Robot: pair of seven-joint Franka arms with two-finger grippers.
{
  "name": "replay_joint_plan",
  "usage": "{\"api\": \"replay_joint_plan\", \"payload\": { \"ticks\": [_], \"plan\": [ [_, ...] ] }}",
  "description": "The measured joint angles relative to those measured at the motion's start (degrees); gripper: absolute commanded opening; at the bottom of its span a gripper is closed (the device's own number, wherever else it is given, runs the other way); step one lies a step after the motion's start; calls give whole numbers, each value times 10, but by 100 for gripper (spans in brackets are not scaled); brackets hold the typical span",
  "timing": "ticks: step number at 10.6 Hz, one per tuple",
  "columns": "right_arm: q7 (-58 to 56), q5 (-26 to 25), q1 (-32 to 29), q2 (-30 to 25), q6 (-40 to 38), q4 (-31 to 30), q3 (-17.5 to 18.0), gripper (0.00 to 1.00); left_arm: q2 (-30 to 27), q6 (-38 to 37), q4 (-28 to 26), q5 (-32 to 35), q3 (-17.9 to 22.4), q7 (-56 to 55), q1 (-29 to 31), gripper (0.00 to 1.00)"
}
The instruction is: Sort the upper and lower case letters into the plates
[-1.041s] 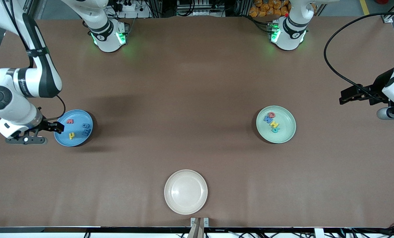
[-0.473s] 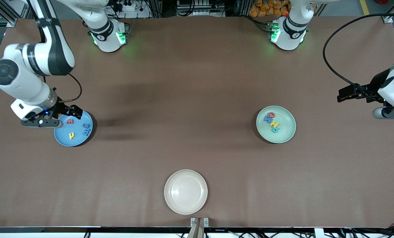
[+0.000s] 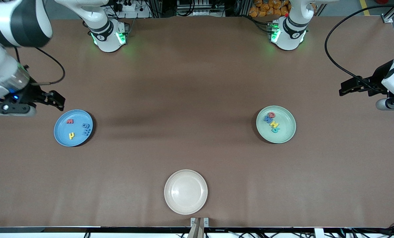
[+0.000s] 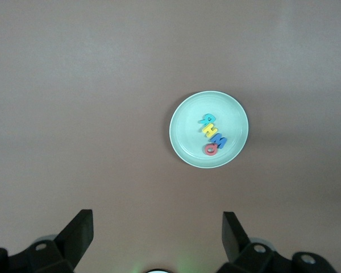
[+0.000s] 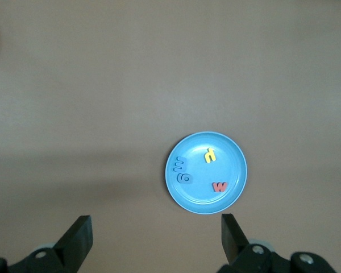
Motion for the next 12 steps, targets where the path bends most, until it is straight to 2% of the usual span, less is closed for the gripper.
{"api": "replay_joint_plan", "payload": {
  "ticks": [2, 3, 7, 12],
  "plan": [
    [-1, 20, 4, -2, -61, 82, 0, 100, 0, 56, -3, -1, 3, 0, 1, 100],
    [-3, 25, 4, -2, -72, 104, 0, 100, 0, 83, -4, -1, 3, 0, 1, 100],
    [-6, 27, 5, 1, -103, 141, -1, 100, 1, 112, -5, -1, 2, 0, 0, 100],
    [-6, 33, 5, 11, -122, 142, -3, 100, 1, 114, -5, -1, 2, 0, 0, 100]
  ]
}}
